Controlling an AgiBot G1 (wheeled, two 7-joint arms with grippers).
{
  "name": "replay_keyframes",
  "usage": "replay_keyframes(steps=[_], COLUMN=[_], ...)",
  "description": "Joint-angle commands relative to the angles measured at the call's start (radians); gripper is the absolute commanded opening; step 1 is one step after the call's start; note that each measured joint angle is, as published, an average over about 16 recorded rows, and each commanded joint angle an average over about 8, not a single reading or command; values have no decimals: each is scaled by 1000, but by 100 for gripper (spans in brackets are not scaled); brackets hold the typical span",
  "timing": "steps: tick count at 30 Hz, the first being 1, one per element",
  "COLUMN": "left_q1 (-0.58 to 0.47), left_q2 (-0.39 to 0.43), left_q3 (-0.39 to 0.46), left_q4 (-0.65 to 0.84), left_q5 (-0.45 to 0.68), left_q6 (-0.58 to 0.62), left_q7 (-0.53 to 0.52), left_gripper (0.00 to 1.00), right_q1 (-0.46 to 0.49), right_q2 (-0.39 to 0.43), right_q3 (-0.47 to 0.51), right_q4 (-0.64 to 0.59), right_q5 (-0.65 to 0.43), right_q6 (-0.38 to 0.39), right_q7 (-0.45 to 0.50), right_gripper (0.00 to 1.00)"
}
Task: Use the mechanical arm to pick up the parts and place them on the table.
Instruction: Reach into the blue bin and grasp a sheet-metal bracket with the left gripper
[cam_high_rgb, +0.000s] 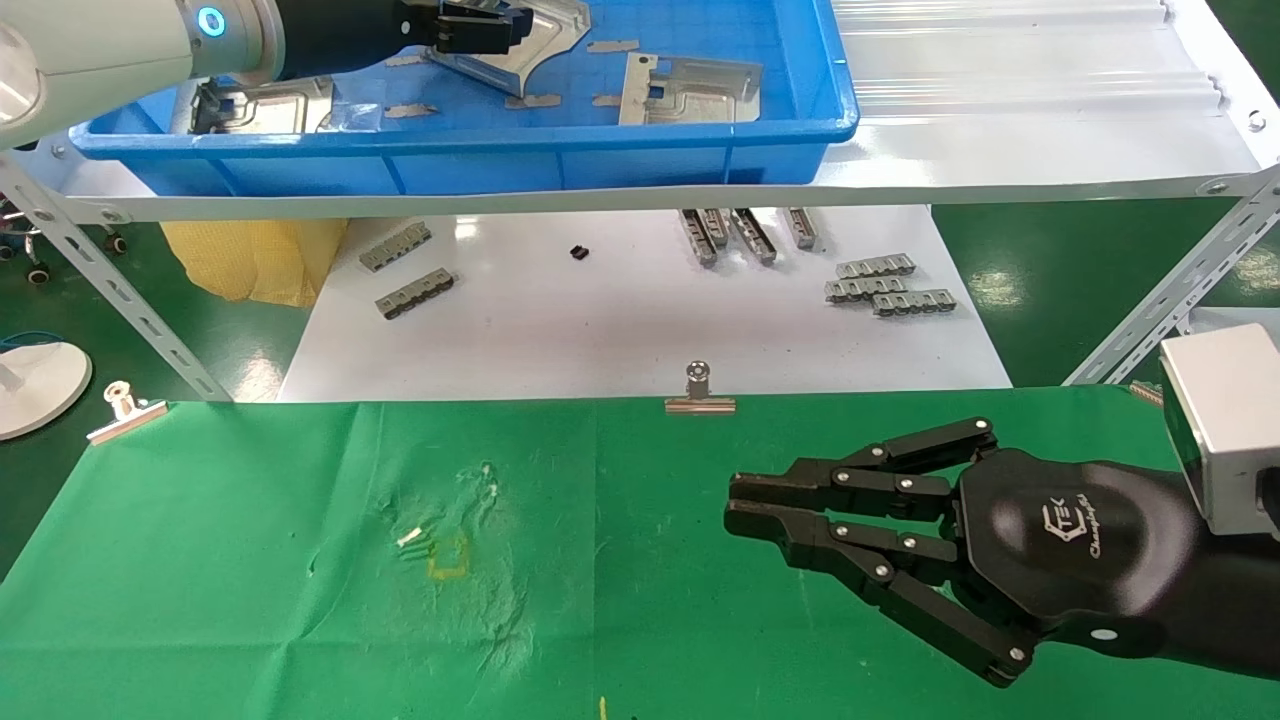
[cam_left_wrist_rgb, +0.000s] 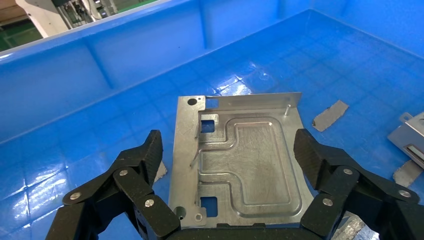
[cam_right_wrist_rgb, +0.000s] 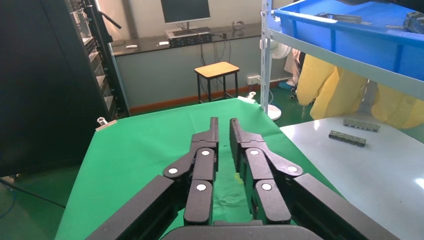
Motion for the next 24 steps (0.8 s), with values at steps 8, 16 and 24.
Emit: replay_keyframes(steps=[8, 16, 24], left_q1=[1, 10, 2], left_q2=[11, 11, 16], left_q3=[7, 12, 24], left_q4=[5, 3, -13], left_q5=[8, 14, 27], left_q6=[-47, -64, -50], left_q7=[-18, -35, -44], left_gripper=[0, 0, 0], right_q1=[0, 0, 0], right_q2=[0, 0, 0], right_q3=[0, 0, 0], right_q4=[0, 0, 0], right_q5=[0, 0, 0], right_q6=[0, 0, 0], right_q7=[0, 0, 0], right_gripper=[100, 100, 100])
